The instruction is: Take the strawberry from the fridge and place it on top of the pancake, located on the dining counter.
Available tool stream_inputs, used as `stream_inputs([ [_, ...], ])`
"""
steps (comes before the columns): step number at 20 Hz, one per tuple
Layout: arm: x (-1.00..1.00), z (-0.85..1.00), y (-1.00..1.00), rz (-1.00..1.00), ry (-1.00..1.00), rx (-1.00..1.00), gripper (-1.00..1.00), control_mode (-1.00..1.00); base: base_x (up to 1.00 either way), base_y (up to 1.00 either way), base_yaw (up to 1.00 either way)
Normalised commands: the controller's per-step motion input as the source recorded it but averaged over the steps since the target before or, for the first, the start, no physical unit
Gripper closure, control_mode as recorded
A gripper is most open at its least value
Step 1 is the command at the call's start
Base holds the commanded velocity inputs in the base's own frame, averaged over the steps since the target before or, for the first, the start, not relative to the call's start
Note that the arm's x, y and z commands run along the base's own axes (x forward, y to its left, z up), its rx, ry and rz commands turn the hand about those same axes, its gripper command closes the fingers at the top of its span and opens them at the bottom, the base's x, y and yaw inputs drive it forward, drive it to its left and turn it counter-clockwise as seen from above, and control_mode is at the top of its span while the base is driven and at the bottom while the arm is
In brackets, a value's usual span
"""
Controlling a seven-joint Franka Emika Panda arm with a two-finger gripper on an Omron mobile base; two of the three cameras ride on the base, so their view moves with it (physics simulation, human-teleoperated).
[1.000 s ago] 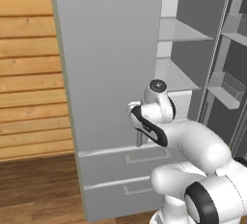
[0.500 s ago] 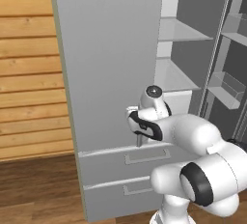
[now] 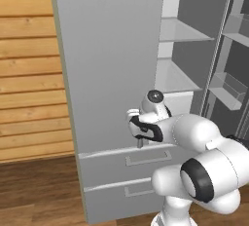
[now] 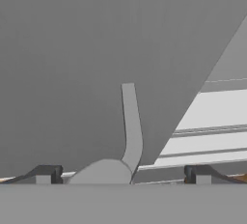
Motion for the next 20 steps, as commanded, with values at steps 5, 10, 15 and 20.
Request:
stream_inputs([
  [5, 0.19, -0.04, 0.04, -0.02, -0.02, 0.0, -1.0, -1.0, 0.0, 0.0, 0.0],
  [10, 0.14, -0.07, 0.07, -0.01, -0.05, 0.0, 1.0, -1.0, 0.0, 0.0, 0.0],
  [15, -0.13, 0.0, 0.01, -0.09, -0.06, 0.0, 1.0, -1.0, 0.0, 0.0, 0.0],
  [20, -0.48, 0.0, 0.34, -0.18, 0.0, 0.0, 1.0, -1.0, 0.0, 0.0, 0.0],
])
